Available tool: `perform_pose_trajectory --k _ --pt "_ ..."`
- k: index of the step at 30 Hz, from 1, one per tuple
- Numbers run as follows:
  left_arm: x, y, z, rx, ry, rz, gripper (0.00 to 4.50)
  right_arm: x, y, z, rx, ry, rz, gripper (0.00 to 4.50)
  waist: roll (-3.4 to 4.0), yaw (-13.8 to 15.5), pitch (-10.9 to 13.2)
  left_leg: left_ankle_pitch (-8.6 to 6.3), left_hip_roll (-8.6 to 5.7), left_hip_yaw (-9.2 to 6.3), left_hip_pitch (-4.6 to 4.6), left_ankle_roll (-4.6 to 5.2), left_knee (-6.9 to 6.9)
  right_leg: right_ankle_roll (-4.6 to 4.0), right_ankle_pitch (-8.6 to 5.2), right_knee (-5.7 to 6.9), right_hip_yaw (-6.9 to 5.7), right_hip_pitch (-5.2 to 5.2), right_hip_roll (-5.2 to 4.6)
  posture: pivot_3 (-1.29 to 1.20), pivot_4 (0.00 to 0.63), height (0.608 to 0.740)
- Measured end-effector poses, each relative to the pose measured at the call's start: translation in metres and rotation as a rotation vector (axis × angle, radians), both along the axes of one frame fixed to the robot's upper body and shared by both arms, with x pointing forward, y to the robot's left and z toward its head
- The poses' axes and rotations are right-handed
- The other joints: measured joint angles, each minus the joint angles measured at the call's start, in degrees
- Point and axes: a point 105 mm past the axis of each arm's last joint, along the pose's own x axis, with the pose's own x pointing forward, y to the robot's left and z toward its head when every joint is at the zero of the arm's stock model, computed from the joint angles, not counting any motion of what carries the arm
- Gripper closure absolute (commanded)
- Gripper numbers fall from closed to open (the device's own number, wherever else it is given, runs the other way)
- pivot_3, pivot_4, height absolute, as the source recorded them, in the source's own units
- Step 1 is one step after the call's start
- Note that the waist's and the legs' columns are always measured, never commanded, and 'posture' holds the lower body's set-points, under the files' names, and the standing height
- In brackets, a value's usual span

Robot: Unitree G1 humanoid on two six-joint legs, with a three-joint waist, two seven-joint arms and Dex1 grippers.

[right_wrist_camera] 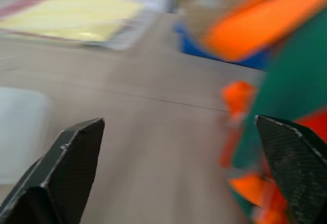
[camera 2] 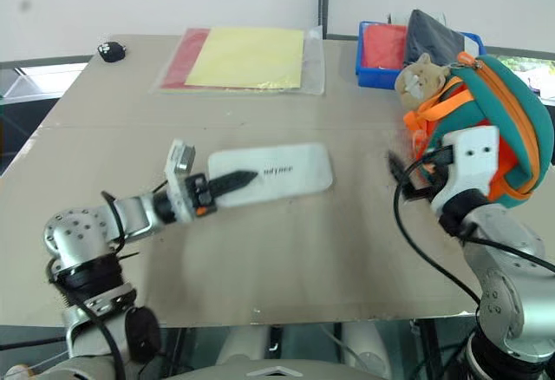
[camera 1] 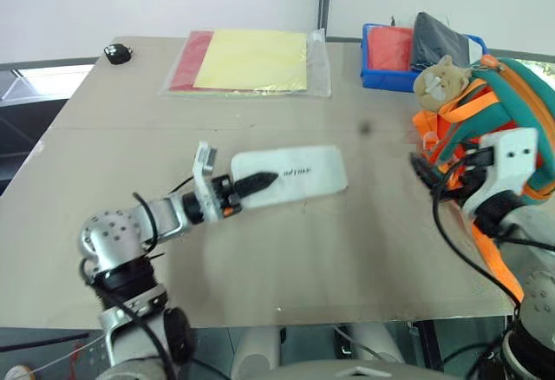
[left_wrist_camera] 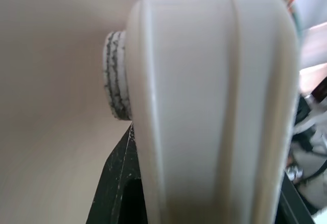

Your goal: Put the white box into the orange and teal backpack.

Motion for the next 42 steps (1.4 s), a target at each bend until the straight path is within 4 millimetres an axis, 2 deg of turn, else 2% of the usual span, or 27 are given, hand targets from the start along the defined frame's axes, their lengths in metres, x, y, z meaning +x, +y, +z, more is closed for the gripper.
perform_pose_trajectory --k 2,4,6,11,14,18,22,24,25,28,30,33,35,36,38,40,42 --pt "0.004 -0.003 0.004 -0.003 -0.017 0.006 3.53 0.009 -0.008 0.001 0.04 0.004 -0.083 0.0 0.0 -0.39 0.0 0.0 0.0 0.09 0.02 0.0 -0.02 0.03 0.01 -0.02 0.09 -0.02 0.0 0.0 0.15 0.74" --pt "0.007 -0.006 0.003 0.0 -0.01 0.01 3.53 0.032 -0.017 0.002 0.098 0.011 -0.172 0.0 0.03 -0.82 0.02 0.0 0.0 0.16 0.05 0.0 -0.1 0.08 0.05 -0.02 0.15 -0.06 0.01 0.0 0.15 0.74" --pt "0.008 -0.01 0.0 -0.002 0.0 0.002 3.53 0.056 -0.025 0.006 0.122 -0.009 -0.248 0.52 0.04 -0.66 0.03 0.0 0.0 0.12 0.02 0.0 -0.17 0.08 0.04 -0.02 0.12 -0.09 0.03 0.0 0.15 0.74" --pt "0.016 -0.008 0.005 0.001 -0.024 0.063 3.53 0.096 -0.03 0.008 0.073 -0.081 -0.287 2.9 0.05 -0.51 0.03 0.0 0.0 0.18 -0.08 0.0 -0.4 0.09 0.05 -0.1 0.15 -0.21 0.02 0.0 0.15 0.74" --pt "0.017 -0.009 0.011 -0.002 -0.054 0.088 3.53 0.105 -0.027 0.011 0.01 -0.131 -0.248 4.4 0.05 -0.44 0.03 0.0 -0.01 0.2 -0.18 -0.01 -0.4 0.11 0.05 -0.17 0.15 -0.24 -0.02 0.0 0.15 0.74" --pt "0.023 -0.001 0.027 -0.035 -0.155 0.212 3.53 0.115 -0.006 0.026 -0.081 -0.233 -0.061 4.46 0.11 -0.73 0.1 0.0 -0.02 0.28 -0.18 -0.01 -0.39 0.13 0.06 -0.11 0.25 -0.33 -0.03 0.0 0.15 0.74" --pt "0.029 0.016 0.046 -0.07 -0.255 0.353 3.53 0.117 0.032 0.049 -0.065 -0.324 0.184 4.46 0.19 -1.67 0.16 0.0 0.01 0.23 -0.11 -0.01 -0.43 0.12 0.06 -0.03 0.26 -0.33 0.05 0.0 0.15 0.74" --pt "0.033 0.031 0.056 -0.06 -0.314 0.44 3.53 0.112 0.062 0.067 -0.035 -0.378 0.366 4.46 0.21 -2.1 0.18 0.0 0.02 0.26 -0.11 -0.01 -0.45 0.12 0.06 -0.04 0.32 -0.35 0.07 0.0 0.15 0.74" --pt "0.033 0.036 0.059 -0.05 -0.329 0.462 3.53 0.11 0.069 0.071 -0.027 -0.39 0.411 4.46 0.21 -2.12 0.18 0.0 0.02 0.26 -0.1 -0.01 -0.47 0.12 0.06 -0.05 0.33 -0.36 0.07 0.0 0.15 0.74" --pt "0.034 0.059 0.069 0.001 -0.4 0.561 3.53 0.094 0.106 0.09 0.016 -0.431 0.645 4.46 0.23 -2.02 0.22 0.0 0.03 0.26 -0.15 -0.01 -0.54 0.11 0.05 -0.12 0.31 -0.4 0.07 0.0 0.15 0.74" --pt "0.032 0.076 0.08 0.005 -0.469 0.632 3.53 0.075 0.13 0.1 0.037 -0.455 0.817 4.46 0.23 -1.75 0.22 0.0 0.05 0.2 -0.35 -0.02 -0.54 0.11 0.05 -0.13 0.16 -0.46 0.03 0.0 0.15 0.74" --pt "0.022 0.09 0.086 0.043 -0.514 0.622 3.53 0.055 0.146 0.104 0.054 -0.447 0.97 4.46 0.23 -1.59 0.22 0.02 0.06 0.04 -0.79 -0.05 -0.46 0.12 0.05 -0.12 -0.04 -0.7 -0.02 0.0 0.15 0.74" --pt "0.012 0.101 0.091 0.047 -0.548 0.612 3.53 0.045 0.153 0.102 0.067 -0.418 1.052 4.46 0.23 -1.18 0.23 0.13 0.01 0.01 -0.93 -0.24 -0.41 0.12 0.06 -0.14 -0.14 -0.77 -0.13 0.0 0.15 0.74" --pt "0.003 0.105 0.093 0.071 -0.578 0.58 3.53 0.039 0.157 0.095 0.011 -0.392 1.102 4.46 0.14 -1.09 0.24 0.12 -0.01 0.03 -0.93 -0.22 -0.43 0.12 0.05 -0.19 -0.14 -0.77 -0.14 0.0 0.15 0.74" --pt "-0.02 0.113 0.103 0.146 -0.644 0.515 3.53 0.029 0.154 0.066 -0.086 -0.303 1.173 4.46 -0.09 -0.96 0.24 0.03 0.01 -0.02 -0.93 -0.11 -0.46 0.13 0.02 -0.24 -0.25 -0.75 -0.15 0.0 0.15 0.74" --pt "-0.039 0.116 0.119 0.198 -0.726 0.458 3.53 0.026 0.149 0.035 -0.052 -0.188 1.227 4.46 0.0 -0.41 0.35 -0.01 -0.01 0.03 -0.89 -0.03 -0.43 0.13 0.02 -0.46 -0.23 -0.74 -0.21 0.0 0.15 0.74" --pt "-0.052 0.107 0.127 0.237 -0.784 0.361 3.53 0.021 0.147 0.028 -0.045 -0.15 1.278 4.46 0.13 -0.15 0.45 0.0 -0.04 0.04 -0.81 -0.01 -0.4 0.13 0.03 -0.32 -0.23 -0.73 -0.22 0.0 0.15 0.74"
